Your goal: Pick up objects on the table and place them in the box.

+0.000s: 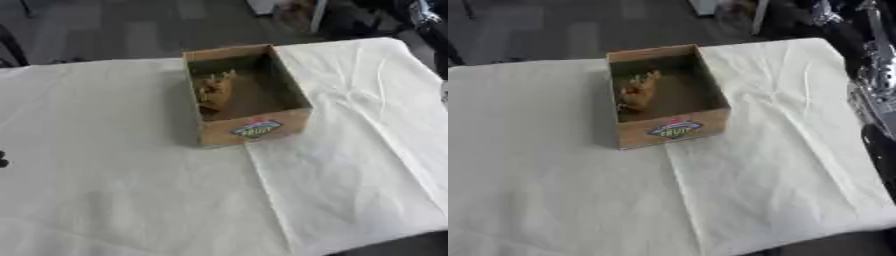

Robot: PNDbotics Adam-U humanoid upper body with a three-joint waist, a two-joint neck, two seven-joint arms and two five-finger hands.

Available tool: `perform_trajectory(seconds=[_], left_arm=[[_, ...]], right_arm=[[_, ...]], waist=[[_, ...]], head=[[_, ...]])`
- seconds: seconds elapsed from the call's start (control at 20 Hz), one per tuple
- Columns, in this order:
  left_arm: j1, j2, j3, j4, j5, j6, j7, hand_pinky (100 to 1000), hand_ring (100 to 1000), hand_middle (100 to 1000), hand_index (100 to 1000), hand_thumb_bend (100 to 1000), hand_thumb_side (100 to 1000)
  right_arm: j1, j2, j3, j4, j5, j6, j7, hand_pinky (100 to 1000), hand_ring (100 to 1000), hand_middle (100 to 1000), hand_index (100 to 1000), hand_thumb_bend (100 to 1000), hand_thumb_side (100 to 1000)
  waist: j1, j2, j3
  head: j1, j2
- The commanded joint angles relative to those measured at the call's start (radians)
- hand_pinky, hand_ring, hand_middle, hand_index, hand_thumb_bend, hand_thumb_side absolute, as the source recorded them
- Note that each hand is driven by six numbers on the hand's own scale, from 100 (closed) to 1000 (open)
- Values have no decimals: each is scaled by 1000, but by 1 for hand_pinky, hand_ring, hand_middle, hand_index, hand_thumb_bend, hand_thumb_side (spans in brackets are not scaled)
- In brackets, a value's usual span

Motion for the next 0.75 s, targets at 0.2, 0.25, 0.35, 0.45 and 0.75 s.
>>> perform_trajectory(seconds=[0.2, 0.25, 0.35, 0.45, 0.75], left_arm=[[-16, 13, 6, -2, 7, -7, 52, 537, 548, 526, 640, 429, 515], [-15, 11, 5, 0, 6, -8, 57, 539, 550, 528, 641, 428, 517], [-12, 8, 3, 3, 4, -8, 63, 543, 557, 532, 644, 429, 523], [-10, 4, 3, 5, 2, -8, 68, 545, 561, 534, 645, 427, 531], [-3, -4, -1, 13, 5, -9, 82, 548, 563, 534, 643, 429, 551]], right_arm=[[46, 40, -19, -62, -50, 31, -13, 543, 738, 786, 856, 100, 473], [55, 51, -19, -62, -53, 36, -10, 544, 739, 786, 856, 100, 475], [74, 74, -18, -61, -55, 47, -1, 545, 739, 785, 857, 100, 476], [89, 95, -16, -61, -59, 56, 7, 544, 738, 784, 856, 100, 480], [120, 144, -12, -81, -70, 70, 28, 541, 734, 773, 843, 100, 481]], waist=[[2, -8, -10], [4, -7, -10], [6, -4, -10], [8, -2, -10], [12, 5, -15]], head=[[24, -2], [26, -1], [28, 2], [29, 4], [30, 7]])
